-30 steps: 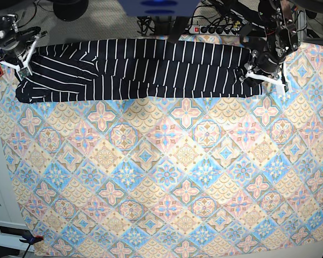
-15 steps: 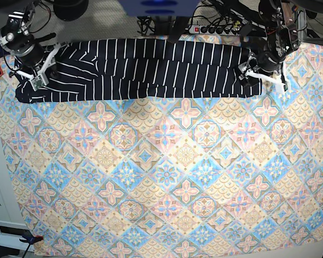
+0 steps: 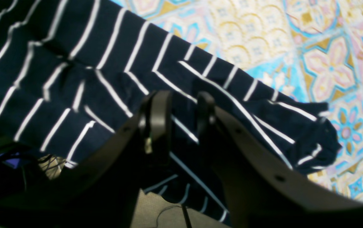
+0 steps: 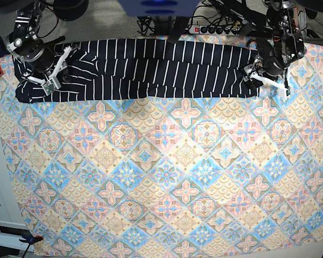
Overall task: Fold the T-shirt properly
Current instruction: 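Fold the sleeve onto the shirt with the right gripper and release, then grasp the strip end with the left gripper and fold it toward the middle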
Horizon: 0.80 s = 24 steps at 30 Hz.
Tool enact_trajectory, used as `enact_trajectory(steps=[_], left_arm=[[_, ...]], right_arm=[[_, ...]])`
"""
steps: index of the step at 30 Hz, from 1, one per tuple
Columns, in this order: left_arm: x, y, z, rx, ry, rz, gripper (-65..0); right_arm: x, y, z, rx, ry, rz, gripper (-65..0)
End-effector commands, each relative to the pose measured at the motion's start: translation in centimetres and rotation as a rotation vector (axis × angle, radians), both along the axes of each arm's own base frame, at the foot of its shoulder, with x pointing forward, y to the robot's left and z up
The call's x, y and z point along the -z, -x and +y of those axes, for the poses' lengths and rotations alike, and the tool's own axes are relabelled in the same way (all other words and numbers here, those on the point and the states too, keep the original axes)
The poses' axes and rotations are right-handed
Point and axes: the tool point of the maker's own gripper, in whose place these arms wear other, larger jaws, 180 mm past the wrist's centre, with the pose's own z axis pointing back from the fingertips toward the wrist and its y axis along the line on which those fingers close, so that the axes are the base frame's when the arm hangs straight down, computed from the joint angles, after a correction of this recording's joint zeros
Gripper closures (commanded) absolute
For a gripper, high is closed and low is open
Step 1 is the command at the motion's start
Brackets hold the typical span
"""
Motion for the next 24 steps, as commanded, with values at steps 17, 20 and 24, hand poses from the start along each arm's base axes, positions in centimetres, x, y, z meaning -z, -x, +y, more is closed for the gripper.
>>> enact_trajectory(steps=[17,20,24], left_arm=[[1.9,2.8,-6.5,0.139,0.102,0.084,-44.2],[1.0,2.9,-7.1,0.147,0.115,0.063,-44.2],[0.1,2.6,-7.6,0.16,0.118,0.036,-44.2]], right_arm=[[-1.3,-1.6,0.1,-0.009,-0.002,-0.059,-14.6],[-1.0,-1.9,0.3,-0.016,0.011,-0.034,-14.6],[-0.9,-2.3,1.1,-0.039,0.007,-0.023,-14.6]])
